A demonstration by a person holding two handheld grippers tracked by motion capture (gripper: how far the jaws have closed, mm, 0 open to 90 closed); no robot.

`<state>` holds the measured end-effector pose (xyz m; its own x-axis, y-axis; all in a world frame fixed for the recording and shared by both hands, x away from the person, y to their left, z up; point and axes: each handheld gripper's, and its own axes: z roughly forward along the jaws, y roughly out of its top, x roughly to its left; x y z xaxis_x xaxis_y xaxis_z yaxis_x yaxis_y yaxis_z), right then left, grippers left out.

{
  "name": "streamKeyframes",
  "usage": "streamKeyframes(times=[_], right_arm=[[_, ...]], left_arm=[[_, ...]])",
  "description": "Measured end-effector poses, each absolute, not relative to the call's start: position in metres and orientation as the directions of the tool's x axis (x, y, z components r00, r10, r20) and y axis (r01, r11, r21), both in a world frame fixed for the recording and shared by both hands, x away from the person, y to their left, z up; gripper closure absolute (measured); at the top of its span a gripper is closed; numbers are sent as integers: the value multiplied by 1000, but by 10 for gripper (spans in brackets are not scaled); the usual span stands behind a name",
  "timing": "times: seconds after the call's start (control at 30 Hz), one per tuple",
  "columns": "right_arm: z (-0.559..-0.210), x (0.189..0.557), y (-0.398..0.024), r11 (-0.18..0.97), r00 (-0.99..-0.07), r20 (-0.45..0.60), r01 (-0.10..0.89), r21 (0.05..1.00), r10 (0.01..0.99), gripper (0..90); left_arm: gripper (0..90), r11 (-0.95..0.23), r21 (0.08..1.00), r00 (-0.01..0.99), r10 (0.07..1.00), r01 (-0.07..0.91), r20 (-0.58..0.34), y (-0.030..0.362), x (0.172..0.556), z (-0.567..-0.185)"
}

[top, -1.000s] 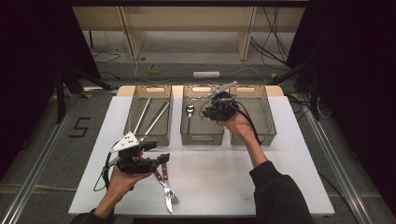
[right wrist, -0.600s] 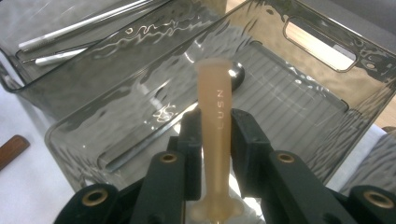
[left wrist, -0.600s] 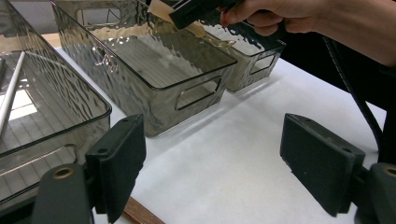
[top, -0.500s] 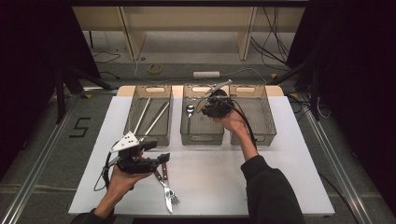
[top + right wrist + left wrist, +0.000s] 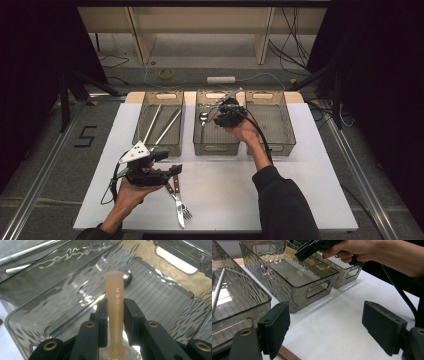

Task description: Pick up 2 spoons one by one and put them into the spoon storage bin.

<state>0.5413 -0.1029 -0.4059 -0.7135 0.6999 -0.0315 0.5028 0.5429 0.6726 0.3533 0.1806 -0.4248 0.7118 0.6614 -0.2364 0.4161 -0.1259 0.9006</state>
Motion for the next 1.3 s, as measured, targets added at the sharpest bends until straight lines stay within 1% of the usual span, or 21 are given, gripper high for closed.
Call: streamKeyframes(times=[0.13,0.23,0.33,0.4,0.43,0.47,0.53,0.67,0.77,0.83,1.0,1.07,1.3], right_arm=[[-410,544,-103,525,-699,-5,533,663,715,732],[-409,544,-104,503,-689,11,540,674,725,652],[-405,544,-109,484,-684,24,541,688,730,609],[-403,542,-113,480,-681,31,547,686,731,557],[-402,541,-115,481,-680,34,552,681,733,546],[-401,539,-118,482,-683,36,550,682,729,536],[-398,536,-123,476,-683,31,540,694,730,487],[-391,523,-136,443,-693,58,521,730,719,435],[-387,509,-144,442,-703,53,502,744,709,400],[-384,499,-152,426,-709,59,486,763,703,387],[-378,472,-174,405,-717,55,453,794,695,357],[-377,461,-183,392,-722,60,441,807,689,356],[-385,420,-201,360,-743,88,420,833,663,353]], left_arm=[[220,-131,899,709,666,417,-232,182,354,-425],[220,-124,900,707,667,418,-236,182,354,-425],[220,-132,899,707,669,418,-231,183,356,-426],[220,-137,898,706,672,417,-225,184,356,-426],[220,-139,897,702,677,419,-223,184,356,-426],[220,-142,895,696,683,423,-220,185,357,-426],[220,-140,894,691,688,425,-221,186,358,-426],[239,-137,889,694,680,437,-236,187,359,-425],[237,-142,888,695,680,437,-233,185,360,-425],[229,-153,889,696,684,432,-220,184,360,-425],[219,-145,884,694,681,443,-236,184,364,-425],[219,-122,890,691,679,439,-248,184,364,-423],[213,-143,893,701,677,426,-226,182,368,-420]])
